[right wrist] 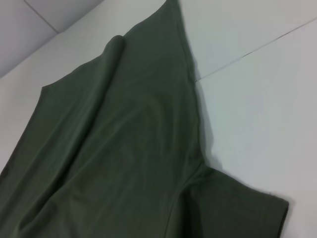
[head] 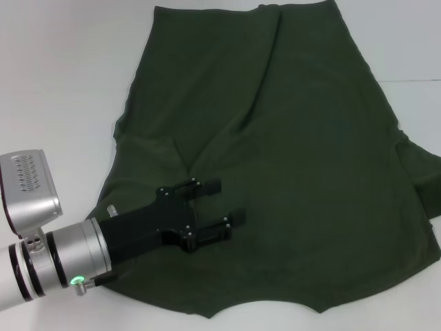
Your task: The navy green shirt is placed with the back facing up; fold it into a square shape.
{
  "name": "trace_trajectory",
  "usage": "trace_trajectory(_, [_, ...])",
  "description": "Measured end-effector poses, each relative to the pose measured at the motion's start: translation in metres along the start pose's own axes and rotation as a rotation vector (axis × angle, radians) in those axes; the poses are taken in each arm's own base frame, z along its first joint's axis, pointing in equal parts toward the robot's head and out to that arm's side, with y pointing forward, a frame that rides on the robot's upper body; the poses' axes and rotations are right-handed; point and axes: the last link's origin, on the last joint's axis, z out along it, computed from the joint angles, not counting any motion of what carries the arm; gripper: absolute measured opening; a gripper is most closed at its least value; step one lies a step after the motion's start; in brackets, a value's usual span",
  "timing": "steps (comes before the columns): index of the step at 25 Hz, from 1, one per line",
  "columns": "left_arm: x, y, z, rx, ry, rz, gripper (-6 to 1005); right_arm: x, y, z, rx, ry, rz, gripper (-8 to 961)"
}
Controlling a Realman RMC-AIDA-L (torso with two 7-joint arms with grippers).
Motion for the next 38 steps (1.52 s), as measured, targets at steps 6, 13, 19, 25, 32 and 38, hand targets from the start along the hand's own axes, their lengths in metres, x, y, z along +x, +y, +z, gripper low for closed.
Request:
trace_trajectory(6, [0.000,0.000,0.000,0.001,0.003,-0.001,751,0.007,0.002,0.012,0.017,-0.016,-0.018,911])
trace_trajectory(13, [0.000,-0.002,0.000,0.013,0.000,-0.001,751,0.010,0.008,0.022,0.009,-0.017,-0.039,910])
trace_trajectory(19, [0.000,-0.002,0.000,0.017,0.000,-0.001,751,0.012,0.009,0.023,0.002,-0.010,-0.032,850])
trace_trajectory(25, [-0.002,-0.003,0.000,0.028,-0.004,-0.008,751,0.017,0.008,0.026,0.003,-0.002,-0.016,636])
trace_trajectory(32, [-0.002,-0.003,0.001,0.029,-0.003,-0.009,752,0.019,0.007,0.027,0.001,-0.005,-0.005,295])
trace_trajectory(38, [-0.002,-0.003,0.000,0.029,-0.003,-0.009,751,0.017,0.005,0.024,0.004,-0.030,0.018,133])
